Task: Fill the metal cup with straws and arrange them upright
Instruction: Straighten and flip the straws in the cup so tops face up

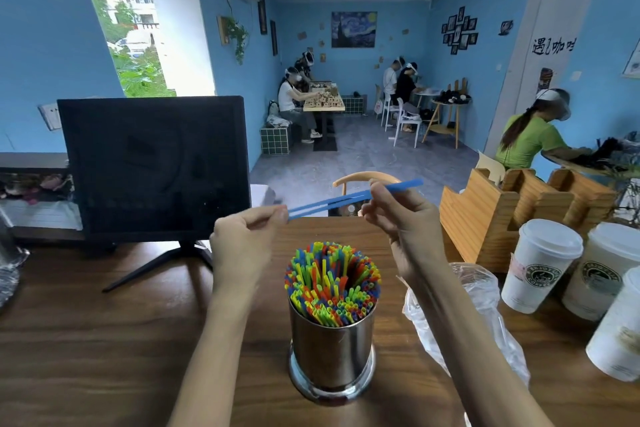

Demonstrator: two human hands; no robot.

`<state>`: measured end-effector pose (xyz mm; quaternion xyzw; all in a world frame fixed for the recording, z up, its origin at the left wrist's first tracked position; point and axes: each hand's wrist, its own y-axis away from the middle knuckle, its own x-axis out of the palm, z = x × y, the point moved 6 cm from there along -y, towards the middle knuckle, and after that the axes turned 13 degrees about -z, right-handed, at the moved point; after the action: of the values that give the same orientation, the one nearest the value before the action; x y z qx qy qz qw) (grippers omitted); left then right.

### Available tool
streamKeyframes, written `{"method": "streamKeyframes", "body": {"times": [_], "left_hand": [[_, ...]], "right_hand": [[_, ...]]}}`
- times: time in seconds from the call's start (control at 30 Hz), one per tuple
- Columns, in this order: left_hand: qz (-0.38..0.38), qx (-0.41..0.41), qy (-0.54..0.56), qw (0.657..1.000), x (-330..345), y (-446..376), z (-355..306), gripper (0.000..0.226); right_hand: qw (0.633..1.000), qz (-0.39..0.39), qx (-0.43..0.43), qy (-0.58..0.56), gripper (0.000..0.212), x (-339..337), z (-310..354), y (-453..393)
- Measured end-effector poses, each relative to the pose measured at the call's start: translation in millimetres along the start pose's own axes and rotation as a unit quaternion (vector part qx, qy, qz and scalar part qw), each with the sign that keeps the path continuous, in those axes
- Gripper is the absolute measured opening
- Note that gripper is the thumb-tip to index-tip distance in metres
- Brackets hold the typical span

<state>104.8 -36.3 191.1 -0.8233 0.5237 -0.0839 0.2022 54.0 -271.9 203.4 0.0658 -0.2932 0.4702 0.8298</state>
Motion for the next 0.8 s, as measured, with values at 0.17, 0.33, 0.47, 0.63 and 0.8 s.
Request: {"method": "streamKeyframes", "body": {"times": [0.17,0.33,0.47,0.63,0.8], "left_hand": [[0.085,-0.047,-0.05,0.994,17,18,11,0.002],[0.123,-0.083,-0.053,0.988,23,23,15,0.007],[0.17,-0.09,-0.046,0.98,24,26,16,0.008],[0.247,-0.043,-0.069,0.966,29,31,17,0.01],[0.219,-0.031,-0.081,0.972,24,29,25,0.013]], "right_hand": [[0.996,0.015,-0.081,0.018,0.02,13,8,7],[0.98,0.055,-0.164,0.099,0.012,29,21,17],[0.961,0.075,-0.208,0.167,0.018,35,32,17],[0.923,0.09,-0.261,0.27,0.06,34,38,14],[0.877,0.113,-0.302,0.356,0.07,29,29,15]]}}
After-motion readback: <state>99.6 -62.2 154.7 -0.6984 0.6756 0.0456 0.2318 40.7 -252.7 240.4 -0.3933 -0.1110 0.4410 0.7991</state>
